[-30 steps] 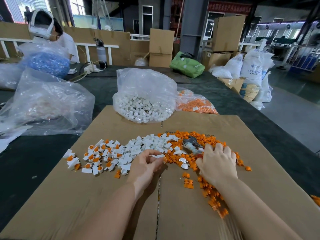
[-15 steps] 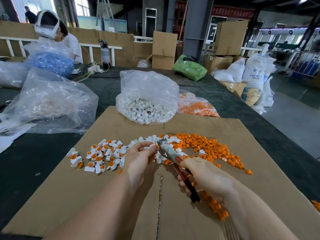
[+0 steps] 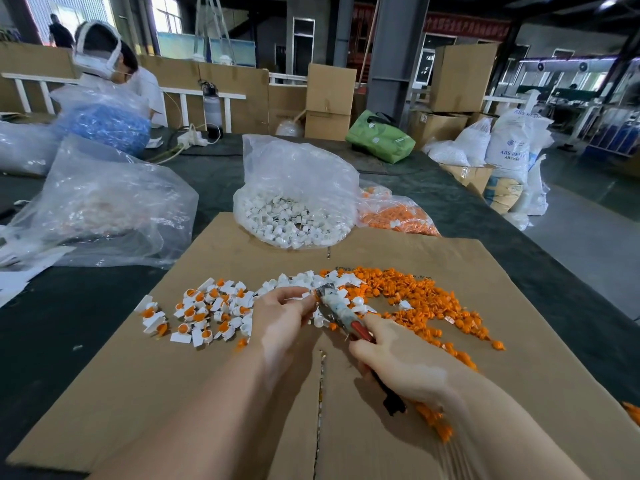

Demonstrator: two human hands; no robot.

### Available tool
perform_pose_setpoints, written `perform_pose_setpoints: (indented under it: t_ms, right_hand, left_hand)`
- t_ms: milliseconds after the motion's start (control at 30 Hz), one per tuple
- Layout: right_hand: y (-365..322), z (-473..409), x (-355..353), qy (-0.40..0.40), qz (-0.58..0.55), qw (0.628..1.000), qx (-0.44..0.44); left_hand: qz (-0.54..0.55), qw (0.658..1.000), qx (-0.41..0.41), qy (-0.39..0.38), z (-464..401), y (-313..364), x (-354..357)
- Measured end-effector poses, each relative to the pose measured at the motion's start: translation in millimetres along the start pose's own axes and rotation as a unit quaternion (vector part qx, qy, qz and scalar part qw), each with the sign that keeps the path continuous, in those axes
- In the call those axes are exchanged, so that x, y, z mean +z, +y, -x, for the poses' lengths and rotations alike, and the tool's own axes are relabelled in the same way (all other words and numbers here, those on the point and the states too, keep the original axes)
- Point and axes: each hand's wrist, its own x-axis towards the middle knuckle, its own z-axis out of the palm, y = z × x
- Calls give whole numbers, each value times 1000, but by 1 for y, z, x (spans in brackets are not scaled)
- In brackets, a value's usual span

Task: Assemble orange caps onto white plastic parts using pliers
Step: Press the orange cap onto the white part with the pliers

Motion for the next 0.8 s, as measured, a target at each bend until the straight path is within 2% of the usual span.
perform_pose_setpoints:
  t_ms: [200,333,567,600,700,800]
  right_hand:
    - [2,1,2,54,85,995,-20]
    - [7,1,7,84,85,993,-23]
    - [24,0,6,122,-70,990,0]
    - [28,-3,4,149,-52,987,3]
    - [43,-14,-1,256,75,962,51]
    - [58,-23,-5,284,188,933,116]
  left_hand:
    - [4,1000,-4,9,3,-2,5]
    - [-5,1000,6,16,4,-5,8]
    - [54,998,-25,32,4,-2,3]
    - [36,999,-20,29,5,-4,0]
    - [-136,988,68,-13,8,-14,-8]
    - [-236,963,110,-64,12,-22,-8]
